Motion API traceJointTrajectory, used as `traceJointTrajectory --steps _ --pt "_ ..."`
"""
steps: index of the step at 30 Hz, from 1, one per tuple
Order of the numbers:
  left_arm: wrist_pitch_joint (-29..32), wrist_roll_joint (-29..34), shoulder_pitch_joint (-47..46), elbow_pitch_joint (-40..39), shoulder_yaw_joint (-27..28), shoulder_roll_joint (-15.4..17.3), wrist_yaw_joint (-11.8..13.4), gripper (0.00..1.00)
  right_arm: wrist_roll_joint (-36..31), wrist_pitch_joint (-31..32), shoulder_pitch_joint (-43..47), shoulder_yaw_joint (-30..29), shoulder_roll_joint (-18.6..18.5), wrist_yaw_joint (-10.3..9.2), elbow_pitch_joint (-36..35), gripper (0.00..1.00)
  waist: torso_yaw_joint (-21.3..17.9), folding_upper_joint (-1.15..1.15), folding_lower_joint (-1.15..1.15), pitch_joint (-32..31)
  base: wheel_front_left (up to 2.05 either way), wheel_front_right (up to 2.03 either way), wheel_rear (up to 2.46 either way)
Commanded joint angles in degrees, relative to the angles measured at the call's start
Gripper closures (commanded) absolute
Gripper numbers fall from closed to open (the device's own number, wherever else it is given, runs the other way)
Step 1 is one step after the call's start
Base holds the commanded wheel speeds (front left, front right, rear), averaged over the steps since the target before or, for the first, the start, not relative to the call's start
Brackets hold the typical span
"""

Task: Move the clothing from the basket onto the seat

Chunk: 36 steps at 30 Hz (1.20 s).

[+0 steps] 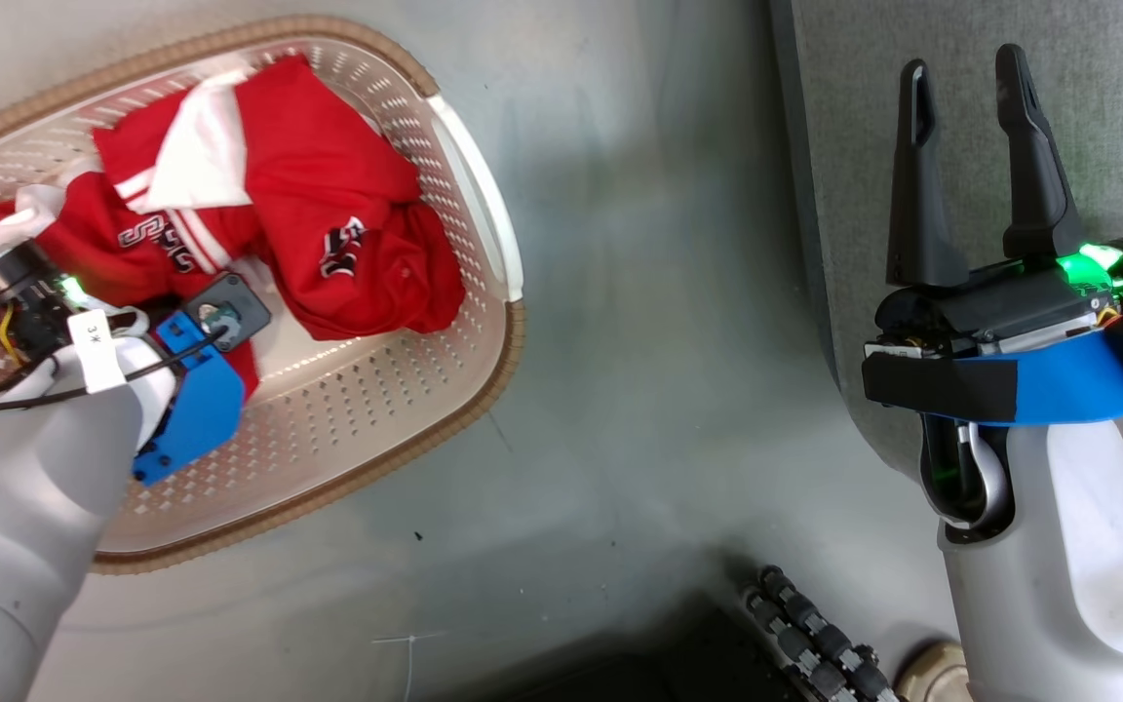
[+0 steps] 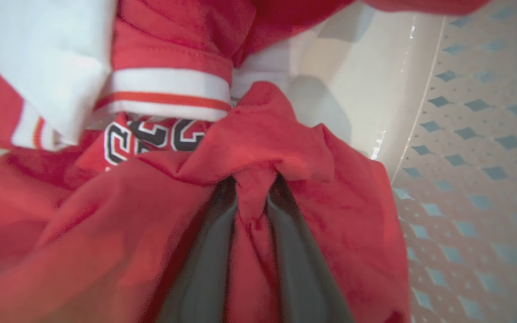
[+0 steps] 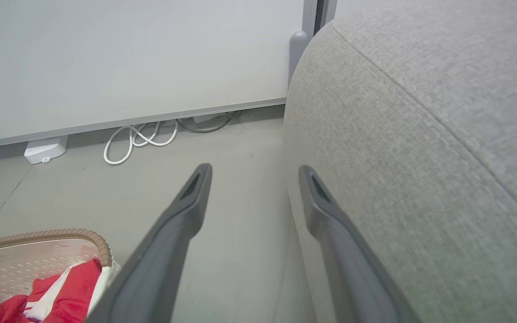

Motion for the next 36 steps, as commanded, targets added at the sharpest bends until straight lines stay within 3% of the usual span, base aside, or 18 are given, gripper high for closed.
traceJointTrajectory --steps 1,12,27,36 --pt "-0.76 -0.50 1.04 -0.39 -0.24 -0.28 0.03 1.00 -0.49 -0.30 -0.99 -0.15 -0.16 -0.02 0.41 0.00 0.66 0.00 0.00 -0.92 0.00 0.00 0.00" --pt "-7.14 -3.49 3.33 -2.34 -0.58 -5.10 0.03 1.00 -3.02 -0.30 -0.54 -0.72 -0.16 -0.02 2.84 0.00 5.29 0.00 0.00 -7.24 0.00 0.00 0.00" --pt "-13.13 -8.46 6.89 -5.80 1.03 -9.28 0.04 1.00 -7.09 -0.30 2.94 -1.33 -0.16 -0.02 5.90 0.00 11.58 0.00 0.00 -18.04 0.00 0.00 0.00" --pt "-13.33 -10.01 10.53 -13.50 4.67 -9.25 1.36 1.00 -8.70 -0.30 5.70 -1.51 -0.16 -0.02 7.81 0.00 14.63 0.00 0.00 -25.48 0.00 0.00 0.00"
